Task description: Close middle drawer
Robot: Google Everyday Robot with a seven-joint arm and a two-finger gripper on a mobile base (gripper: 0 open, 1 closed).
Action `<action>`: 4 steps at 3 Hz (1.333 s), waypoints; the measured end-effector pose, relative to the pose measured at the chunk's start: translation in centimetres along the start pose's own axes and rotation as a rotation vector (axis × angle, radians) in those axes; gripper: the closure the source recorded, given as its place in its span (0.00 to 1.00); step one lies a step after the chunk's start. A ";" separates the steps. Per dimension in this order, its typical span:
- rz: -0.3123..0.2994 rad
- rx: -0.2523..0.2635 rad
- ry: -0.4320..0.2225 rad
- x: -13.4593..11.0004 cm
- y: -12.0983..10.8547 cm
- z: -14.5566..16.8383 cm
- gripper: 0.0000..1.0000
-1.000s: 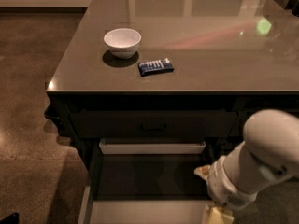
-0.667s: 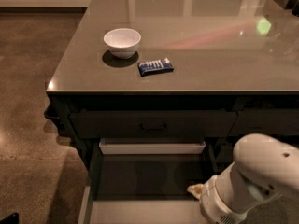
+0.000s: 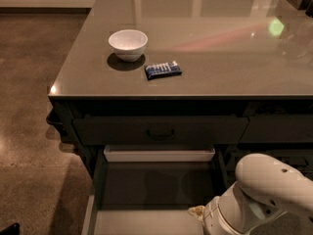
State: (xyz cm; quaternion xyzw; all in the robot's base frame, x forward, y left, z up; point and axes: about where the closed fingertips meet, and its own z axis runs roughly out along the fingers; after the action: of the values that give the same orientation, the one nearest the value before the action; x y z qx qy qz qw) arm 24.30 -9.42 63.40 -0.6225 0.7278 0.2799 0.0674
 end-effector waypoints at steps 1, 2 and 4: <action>0.027 -0.043 -0.054 1.9 0.3 2.9 0.00; 0.061 -0.100 -0.090 4.5 1.1 7.2 0.00; 0.040 -0.156 -0.090 6.2 1.0 13.4 0.00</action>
Offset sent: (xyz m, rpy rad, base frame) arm -0.0663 -0.0040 -0.1323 0.1377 0.1889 -0.0588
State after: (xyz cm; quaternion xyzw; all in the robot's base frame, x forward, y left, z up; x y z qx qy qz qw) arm 18.63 -8.17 49.78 -0.5981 0.7122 0.3648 0.0456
